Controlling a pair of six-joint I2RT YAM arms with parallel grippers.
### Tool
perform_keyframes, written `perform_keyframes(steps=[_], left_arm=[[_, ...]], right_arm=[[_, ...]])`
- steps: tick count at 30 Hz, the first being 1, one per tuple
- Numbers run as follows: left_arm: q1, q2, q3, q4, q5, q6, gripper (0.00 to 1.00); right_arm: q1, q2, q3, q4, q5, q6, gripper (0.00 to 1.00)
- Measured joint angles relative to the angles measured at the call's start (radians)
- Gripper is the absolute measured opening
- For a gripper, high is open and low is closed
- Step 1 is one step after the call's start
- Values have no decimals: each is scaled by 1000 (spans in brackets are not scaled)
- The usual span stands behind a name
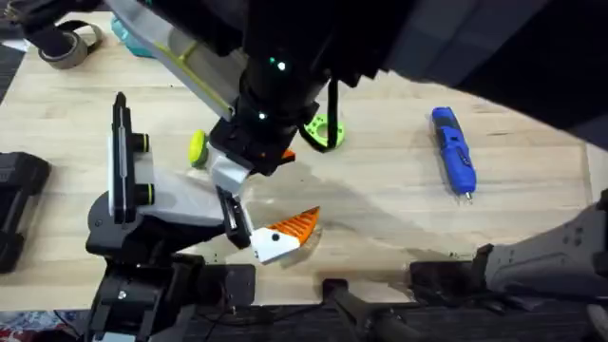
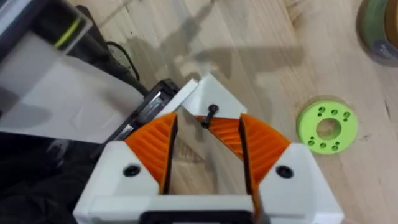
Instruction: Pick up the gripper from the table and insert it into the empty holder that is missing its gripper. Then pick up a screw, insert it into the mounting hole, and use the screwdriver to tighten it. Finally, clean up the table by picking up the vegetable and placing it into the bucket.
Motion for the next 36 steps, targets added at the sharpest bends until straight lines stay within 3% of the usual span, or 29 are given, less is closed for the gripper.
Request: perform_keyframes(steps=[9,24,36], left_arm=[[0,0,0,0,0,0,985],[0,0,0,0,0,0,985],[0,0,0,0,0,0,985]], right_arm=[[0,0,0,4,0,0,414],[0,1,0,2,-1,4,394],[0,1,0,4,-3,4,272]])
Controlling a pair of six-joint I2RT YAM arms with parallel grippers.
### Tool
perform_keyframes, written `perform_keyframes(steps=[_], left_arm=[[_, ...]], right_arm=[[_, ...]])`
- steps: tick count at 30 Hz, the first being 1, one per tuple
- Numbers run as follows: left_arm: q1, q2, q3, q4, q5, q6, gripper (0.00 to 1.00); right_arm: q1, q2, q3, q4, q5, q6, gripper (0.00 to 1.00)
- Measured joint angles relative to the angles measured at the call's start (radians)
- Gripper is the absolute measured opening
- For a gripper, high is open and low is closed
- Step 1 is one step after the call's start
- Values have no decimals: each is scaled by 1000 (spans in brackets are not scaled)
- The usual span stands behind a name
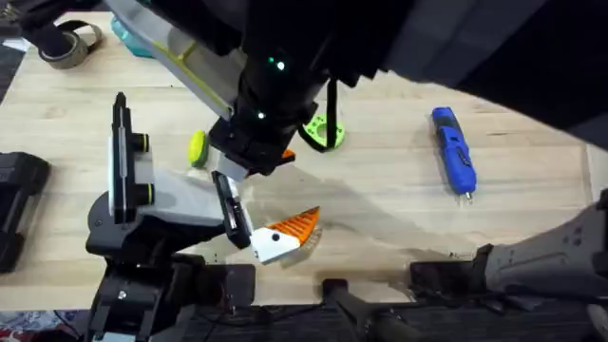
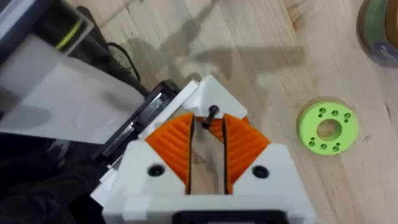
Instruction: Pick up the gripper from the table and insert it into the empty holder that is missing its gripper. Then pick up a screw, insert it into the mounting hole, and use the screwdriver to tighten it. Finally, clean up the table by picking up the vegetable and placing it into the bucket.
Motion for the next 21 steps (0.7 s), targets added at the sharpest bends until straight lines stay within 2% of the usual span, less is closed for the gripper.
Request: perform_keyframes(steps=[15,21], left_arm=[[0,0,0,0,0,0,985],[0,0,0,0,0,0,985]], right_arm=[[0,16,0,-4,0,0,266],[0,32,0,-4,0,0,216]])
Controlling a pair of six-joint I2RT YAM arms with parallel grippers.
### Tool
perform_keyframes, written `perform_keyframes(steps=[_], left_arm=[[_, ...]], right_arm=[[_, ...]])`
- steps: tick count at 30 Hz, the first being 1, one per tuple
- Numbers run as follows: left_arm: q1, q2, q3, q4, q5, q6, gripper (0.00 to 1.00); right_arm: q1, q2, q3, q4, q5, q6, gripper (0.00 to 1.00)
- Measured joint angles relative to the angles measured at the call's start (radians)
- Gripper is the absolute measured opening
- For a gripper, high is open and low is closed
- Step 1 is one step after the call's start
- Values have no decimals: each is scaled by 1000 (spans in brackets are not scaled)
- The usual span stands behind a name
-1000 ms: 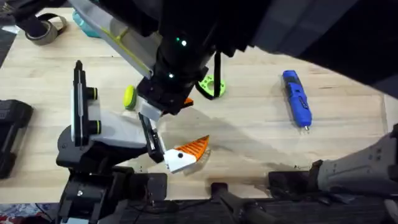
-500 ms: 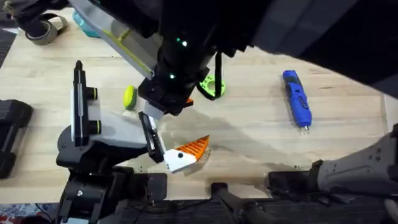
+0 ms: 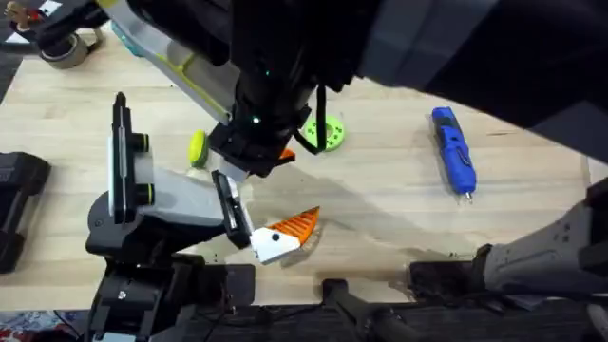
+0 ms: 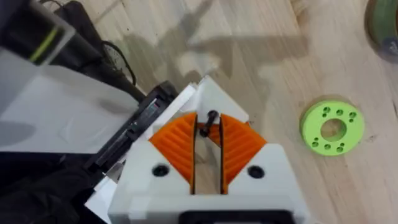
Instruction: Pick up the gripper from the table and insert it into the empty holder that is missing its gripper. Then pick up a screw, insert it into the mounting hole, and use the screwdriver to tighten it. Finally, clean up the table by picking up the vegetable and placing it into the bucket.
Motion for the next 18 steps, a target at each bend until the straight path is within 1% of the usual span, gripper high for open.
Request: perform_keyframes(steps=[8,18], left_arm=[[0,0,0,0,0,0,985],[0,0,0,0,0,0,985]], right_arm=[[0,2,0,1,0,0,152],[0,2,0,1,0,0,149]])
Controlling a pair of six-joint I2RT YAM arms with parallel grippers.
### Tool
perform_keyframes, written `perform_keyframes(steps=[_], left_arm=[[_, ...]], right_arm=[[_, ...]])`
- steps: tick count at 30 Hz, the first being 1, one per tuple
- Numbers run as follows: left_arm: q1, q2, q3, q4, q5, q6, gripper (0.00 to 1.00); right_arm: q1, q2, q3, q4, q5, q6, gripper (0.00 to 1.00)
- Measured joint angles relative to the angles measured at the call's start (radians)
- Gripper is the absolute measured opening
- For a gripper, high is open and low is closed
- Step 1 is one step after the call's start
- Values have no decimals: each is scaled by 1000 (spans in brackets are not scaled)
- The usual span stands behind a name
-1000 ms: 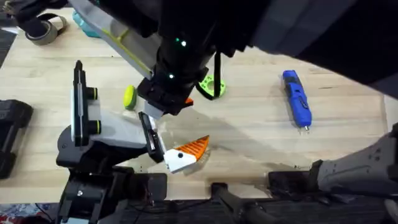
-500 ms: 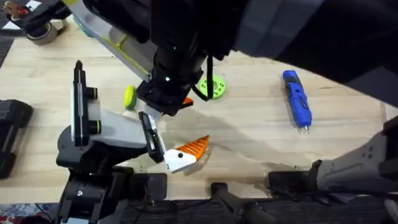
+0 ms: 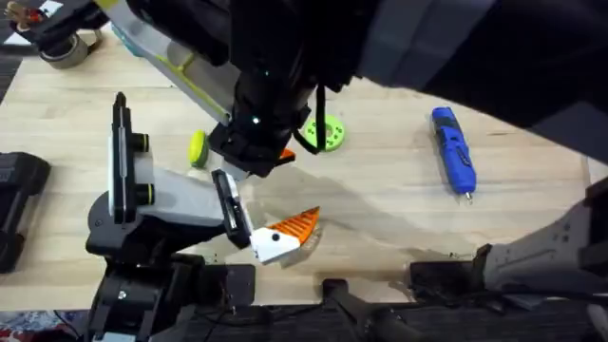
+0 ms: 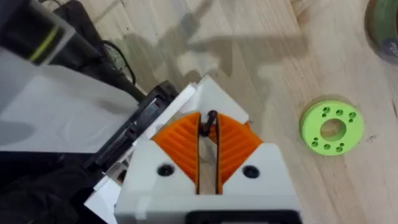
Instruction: Pick up the gripper from the table and insert it into the empty holder that is missing its gripper. Then pick up a screw, insert it into the mounting hole, and use the screwdriver to tighten it. Finally, clean up the table by picking up the vegetable and placing it into the bucket.
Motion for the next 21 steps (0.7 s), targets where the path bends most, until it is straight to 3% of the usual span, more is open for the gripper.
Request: perform_keyframes(steps=[9,13,21], left_arm=[[0,0,0,0,0,0,985],[0,0,0,0,0,0,985],[0,0,0,-1,-3,0,985]], right_arm=[[0,0,0,0,0,0,143],[-1,0,0,1,2,3,11],[-1,0,0,12,4,3,6]])
